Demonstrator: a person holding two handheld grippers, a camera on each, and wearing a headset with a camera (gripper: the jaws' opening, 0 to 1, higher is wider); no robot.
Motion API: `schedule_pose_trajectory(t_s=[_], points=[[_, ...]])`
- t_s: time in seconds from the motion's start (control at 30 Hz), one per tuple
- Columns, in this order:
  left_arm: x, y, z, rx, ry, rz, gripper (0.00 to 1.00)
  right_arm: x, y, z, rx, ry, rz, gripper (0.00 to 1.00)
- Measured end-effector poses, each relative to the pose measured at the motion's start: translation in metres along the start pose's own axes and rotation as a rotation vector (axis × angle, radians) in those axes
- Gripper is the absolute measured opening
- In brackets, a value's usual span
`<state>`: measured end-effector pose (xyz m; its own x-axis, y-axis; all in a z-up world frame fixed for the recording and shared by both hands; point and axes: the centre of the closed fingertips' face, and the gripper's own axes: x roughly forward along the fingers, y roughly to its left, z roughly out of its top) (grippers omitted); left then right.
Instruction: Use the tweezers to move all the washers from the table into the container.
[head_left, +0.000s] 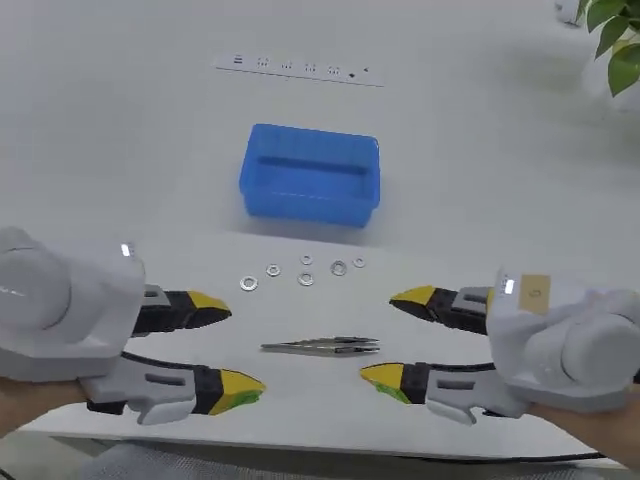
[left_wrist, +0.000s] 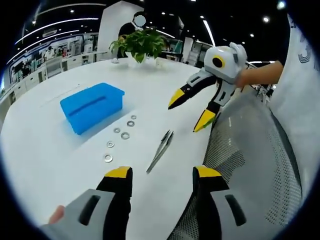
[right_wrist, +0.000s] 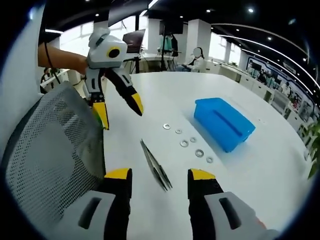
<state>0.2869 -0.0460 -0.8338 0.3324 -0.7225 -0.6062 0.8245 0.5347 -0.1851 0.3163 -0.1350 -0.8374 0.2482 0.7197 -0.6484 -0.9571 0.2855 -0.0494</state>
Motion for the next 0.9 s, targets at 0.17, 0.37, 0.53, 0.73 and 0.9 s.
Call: schedule_pose_trajectory(t_s=[0.17, 0.37, 0.53, 0.73, 0.9], points=[[0.015, 0.002, -0.011, 0.049, 0.065, -0.017, 0.49, 0.017, -0.002, -0.008, -0.031, 0.054, 0.034, 0.37], [0.024, 0.014, -0.007, 0.062, 0.051, -0.016, 0.39, 0.030, 0.003, -0.017, -0.061, 0.121, 0.102, 0.31], [0.032, 0.020, -0.008, 0.078, 0.068, -0.034, 0.33, 0.040, 0.004, -0.016, -0.102, 0.144, 0.133, 0.27], [0.042, 0.015, -0.012, 0.109, 0.086, -0.080, 0.33, 0.049, 0.005, -0.019, -0.157, 0.187, 0.166, 0.19], [0.048, 0.013, -0.020, 0.149, 0.125, -0.099, 0.31, 0.052, 0.012, -0.024, -0.246, 0.242, 0.219, 0.16]])
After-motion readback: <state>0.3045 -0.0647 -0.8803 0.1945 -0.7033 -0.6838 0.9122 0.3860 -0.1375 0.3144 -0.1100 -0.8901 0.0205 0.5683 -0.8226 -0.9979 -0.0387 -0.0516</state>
